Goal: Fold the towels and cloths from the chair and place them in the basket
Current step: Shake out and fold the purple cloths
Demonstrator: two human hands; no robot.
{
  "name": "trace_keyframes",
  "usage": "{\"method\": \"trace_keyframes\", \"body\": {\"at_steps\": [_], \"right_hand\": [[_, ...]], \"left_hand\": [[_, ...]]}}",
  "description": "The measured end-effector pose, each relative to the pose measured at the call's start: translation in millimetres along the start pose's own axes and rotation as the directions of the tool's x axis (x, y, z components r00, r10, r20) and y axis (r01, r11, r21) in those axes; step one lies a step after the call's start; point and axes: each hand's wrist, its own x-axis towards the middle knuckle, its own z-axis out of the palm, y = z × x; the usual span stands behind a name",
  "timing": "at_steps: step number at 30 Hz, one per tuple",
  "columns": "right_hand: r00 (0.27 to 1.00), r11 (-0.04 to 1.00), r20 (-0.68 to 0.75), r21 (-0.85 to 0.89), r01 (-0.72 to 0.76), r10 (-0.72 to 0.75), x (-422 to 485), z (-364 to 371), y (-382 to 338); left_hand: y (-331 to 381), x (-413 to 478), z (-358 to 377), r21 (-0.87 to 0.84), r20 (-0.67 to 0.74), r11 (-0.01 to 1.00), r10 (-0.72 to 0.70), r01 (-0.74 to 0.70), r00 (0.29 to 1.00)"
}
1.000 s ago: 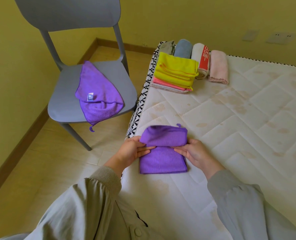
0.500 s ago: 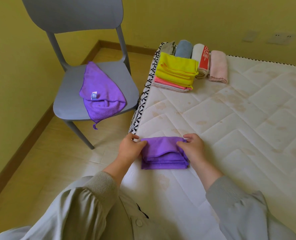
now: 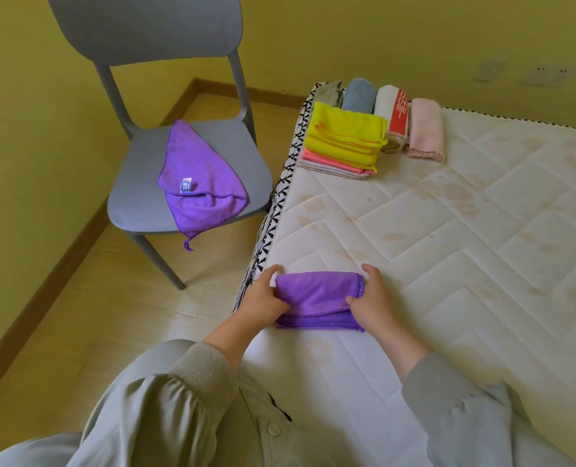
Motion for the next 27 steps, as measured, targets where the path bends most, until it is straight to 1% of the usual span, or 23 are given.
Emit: {"method": "trace_keyframes", "body": {"at_steps": [1,2,4,5,7,8,9,10,11,12,13,14,15,17,18,19,20,21,23,27], "right_hand": [[1.000,0.999,-0.003,-0.040,0.031,-0.031,-2.9,0.9,-0.4],[0.998,0.995,-0.006,-0.078,0.054,-0.055,-5.8,1.6,-1.7],[0.995,0.984,-0.009,-0.150,0.092,-0.095,-8.7,3.5,-2.9],[0.994,0.980,-0.008,-0.174,0.102,-0.105,-9.1,4.2,-3.0],[0.993,0.974,0.005,-0.195,0.116,-0.117,-9.9,4.6,-2.7],[0.992,0.971,0.010,-0.203,0.123,-0.124,-10.0,4.2,-2.2],[0.992,0.969,0.016,-0.210,0.127,-0.127,-9.7,3.4,-1.8],[0.991,0.963,0.019,-0.234,0.131,-0.131,-8.7,2.4,-1.6],[0.989,0.945,0.010,-0.295,0.144,-0.147,-8.4,0.8,-2.8],[0.980,0.897,-0.015,-0.407,0.174,-0.197,-7.8,0.2,-4.3],[0.961,0.823,-0.048,-0.529,0.207,-0.273,-8.0,-0.3,-5.8],[0.927,0.749,-0.072,-0.613,0.251,-0.369,-8.0,0.4,-7.5],[0.884,0.682,-0.067,-0.664,0.306,-0.462,-8.9,2.4,-10.0],[0.784,0.550,-0.008,-0.717,0.429,-0.621,-7.5,12.1,-9.0],[0.764,0.496,0.042,-0.737,0.459,-0.643,-6.5,17.6,-6.2],[0.773,0.454,0.104,-0.757,0.469,-0.625,-5.0,21.6,-0.7],[0.800,0.426,0.170,-0.773,0.470,-0.575,-4.1,24.3,6.1],[0.819,0.411,0.203,-0.785,0.464,-0.537,-2.5,26.2,14.5],[0.839,0.398,0.216,-0.803,0.444,-0.500,0.3,25.3,27.1],[0.859,0.414,0.213,-0.805,0.424,-0.465,4.2,25.5,30.8]], "left_hand": [[0.5,-3.0,1.1,0.161,-0.011,0.986,0.048,-0.046,0.999],[0.4,-6.1,2.7,0.329,-0.021,0.940,0.099,-0.087,0.995],[0.1,-11.8,6.1,0.608,-0.055,0.779,0.230,-0.150,0.972],[1.2,-14.2,7.1,0.713,-0.069,0.676,0.328,-0.184,0.942],[0.3,-10.7,9.3,0.846,-0.035,0.457,0.558,-0.273,0.829],[-0.4,-7.8,10.9,0.868,0.002,0.380,0.641,-0.319,0.767],[-2.1,-4.6,12.8,0.876,0.062,0.320,0.665,-0.360,0.744],[-3.5,-2.5,14.7,0.882,0.143,0.270,0.628,-0.387,0.765],[-5.8,-1.5,17.6,0.888,0.213,0.229,0.562,-0.398,0.799],[-8.8,-0.2,20.1,0.891,0.257,0.207,0.503,-0.404,0.825],[-11.2,0.6,21.4,0.893,0.269,0.204,0.472,-0.401,0.840],[-12.8,1.7,21.7,0.895,0.265,0.207,0.464,-0.394,0.845],[-13.8,2.6,22.1,0.898,0.265,0.203,0.462,-0.391,0.847],[-15.2,4.0,23.6,0.903,0.265,0.187,0.465,-0.387,0.844],[-15.5,4.2,23.4,0.903,0.255,0.194,0.477,-0.384,0.841],[-16.6,4.0,23.4,0.904,0.251,0.199,0.473,-0.380,0.845],[-18.2,3.7,24.1,0.904,0.246,0.207,0.462,-0.373,0.852],[-19.8,3.3,25.1,0.902,0.243,0.228,0.431,-0.366,0.869],[-19.8,2.9,26.0,0.902,0.231,0.258,0.387,-0.346,0.892],[-24.1,6.4,26.1,0.912,0.222,0.250,0.365,-0.324,0.904]]}}
